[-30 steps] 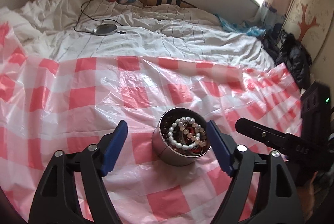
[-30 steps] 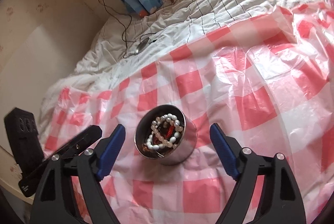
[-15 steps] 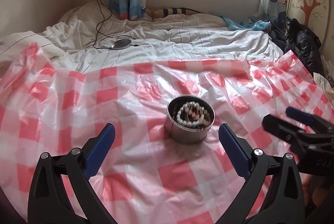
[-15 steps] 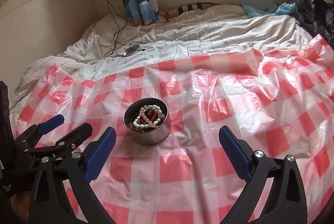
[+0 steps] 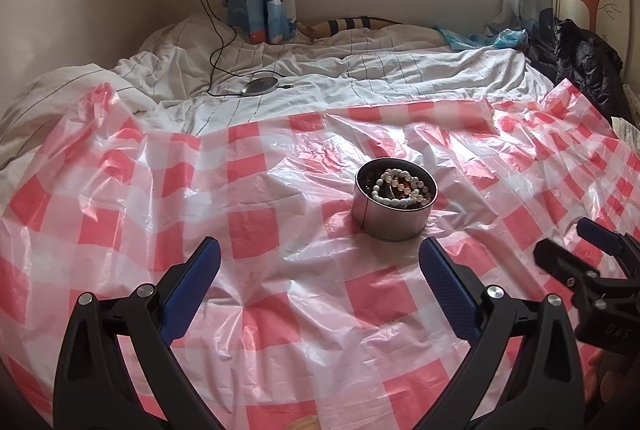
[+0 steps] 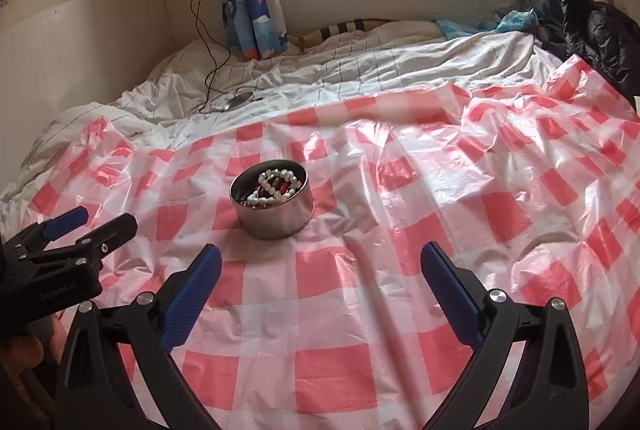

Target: Organize jewelry

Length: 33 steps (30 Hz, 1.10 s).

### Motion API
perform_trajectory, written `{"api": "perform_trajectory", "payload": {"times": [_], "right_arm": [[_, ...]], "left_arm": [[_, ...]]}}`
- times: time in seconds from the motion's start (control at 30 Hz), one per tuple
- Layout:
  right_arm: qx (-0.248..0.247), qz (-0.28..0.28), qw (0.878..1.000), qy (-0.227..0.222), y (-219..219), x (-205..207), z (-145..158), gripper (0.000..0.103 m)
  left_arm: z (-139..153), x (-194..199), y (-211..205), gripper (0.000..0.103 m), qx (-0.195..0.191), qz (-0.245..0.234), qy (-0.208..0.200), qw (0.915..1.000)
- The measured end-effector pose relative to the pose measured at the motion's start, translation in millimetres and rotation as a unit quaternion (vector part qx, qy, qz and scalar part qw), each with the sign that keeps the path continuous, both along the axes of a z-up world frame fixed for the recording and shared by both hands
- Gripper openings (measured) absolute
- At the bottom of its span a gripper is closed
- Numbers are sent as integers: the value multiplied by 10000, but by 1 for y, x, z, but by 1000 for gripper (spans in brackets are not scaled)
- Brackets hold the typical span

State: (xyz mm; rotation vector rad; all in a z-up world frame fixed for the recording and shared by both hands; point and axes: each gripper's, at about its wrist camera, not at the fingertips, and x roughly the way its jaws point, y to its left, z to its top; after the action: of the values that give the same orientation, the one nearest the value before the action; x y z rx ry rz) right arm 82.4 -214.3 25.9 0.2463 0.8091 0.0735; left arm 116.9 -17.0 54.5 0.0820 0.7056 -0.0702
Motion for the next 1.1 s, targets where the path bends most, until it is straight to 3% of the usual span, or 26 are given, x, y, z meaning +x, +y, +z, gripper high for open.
{"api": "perform_trajectory", "payload": {"times": [0.23,0.57,1.1], "right_arm": [[-203,263,9994,91,19,10,-10,96],[-266,251,9991,197,17,17,-16,96],[-328,206,9987,322,12,27,-25,96]], "left_arm": [[-4,7,-8,95,79,-97,-51,9999],[-26,24,-10,95,-142,-64,108,9998],[-31,33,-19,95,-261,-77,163,9995]]}}
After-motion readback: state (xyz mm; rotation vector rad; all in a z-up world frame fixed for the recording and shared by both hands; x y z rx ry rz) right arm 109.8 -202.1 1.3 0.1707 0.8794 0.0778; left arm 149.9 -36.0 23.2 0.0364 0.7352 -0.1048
